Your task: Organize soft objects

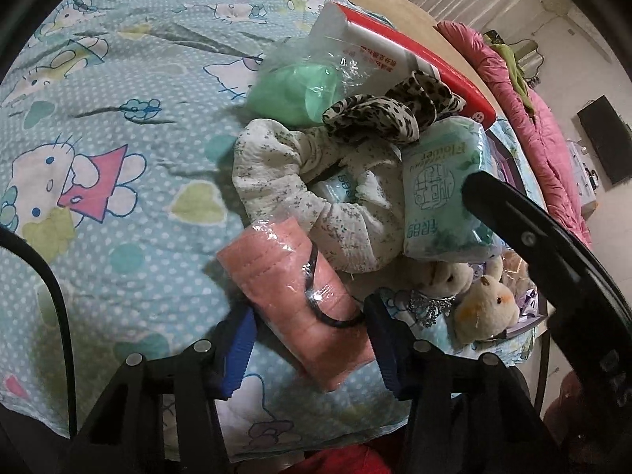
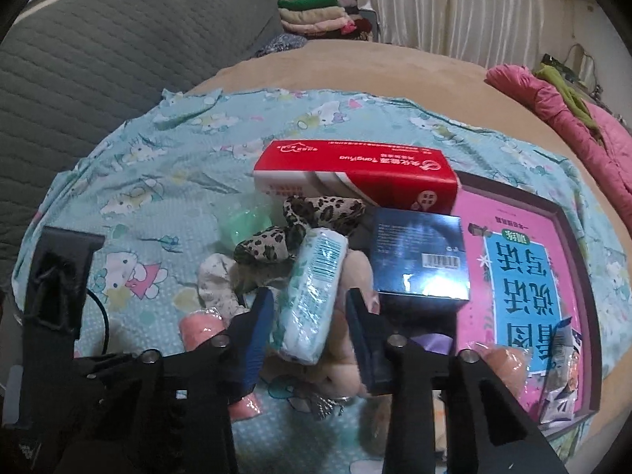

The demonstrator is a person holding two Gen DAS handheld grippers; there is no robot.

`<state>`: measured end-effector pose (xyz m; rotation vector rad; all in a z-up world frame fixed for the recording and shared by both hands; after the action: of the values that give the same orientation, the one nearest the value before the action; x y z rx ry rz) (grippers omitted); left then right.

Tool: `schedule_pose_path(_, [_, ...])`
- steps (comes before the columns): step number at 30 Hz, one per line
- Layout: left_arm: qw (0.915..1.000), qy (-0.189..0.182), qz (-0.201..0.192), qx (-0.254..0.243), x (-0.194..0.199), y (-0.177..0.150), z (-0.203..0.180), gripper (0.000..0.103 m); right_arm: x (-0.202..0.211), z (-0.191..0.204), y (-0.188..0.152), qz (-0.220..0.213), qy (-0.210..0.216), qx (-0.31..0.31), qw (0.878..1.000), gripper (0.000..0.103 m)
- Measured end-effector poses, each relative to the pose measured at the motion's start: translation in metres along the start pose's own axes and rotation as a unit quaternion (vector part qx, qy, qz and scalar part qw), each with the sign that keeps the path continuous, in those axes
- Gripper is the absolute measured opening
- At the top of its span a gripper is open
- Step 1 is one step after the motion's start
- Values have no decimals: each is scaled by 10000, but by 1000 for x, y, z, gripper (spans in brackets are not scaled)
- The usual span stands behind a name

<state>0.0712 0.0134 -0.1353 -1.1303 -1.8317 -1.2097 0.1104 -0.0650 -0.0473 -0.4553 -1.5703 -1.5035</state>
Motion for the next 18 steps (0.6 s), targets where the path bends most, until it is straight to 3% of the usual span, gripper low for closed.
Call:
schedule_pose_path(10, [10000, -76, -15, 20, 9, -7, 11, 53, -21, 9, 1, 161, -97, 101, 9998, 21])
schedule_pose_path(18, [9999, -91, -34, 47, 15, -7, 11, 49, 3, -7, 1, 35, 389, -349, 9986, 20])
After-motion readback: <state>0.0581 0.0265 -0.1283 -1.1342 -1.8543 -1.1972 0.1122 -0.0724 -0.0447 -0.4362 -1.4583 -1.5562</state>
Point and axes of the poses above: each gripper's, at about its wrist camera, not at the fingertips, and x roughly against the way its jaws point, z to its left, y to its top, the point moved 5 cm from there along -x, roughly the way its jaws point, and after that the axes turned 12 degrees about -x, right-handed, at the moved point
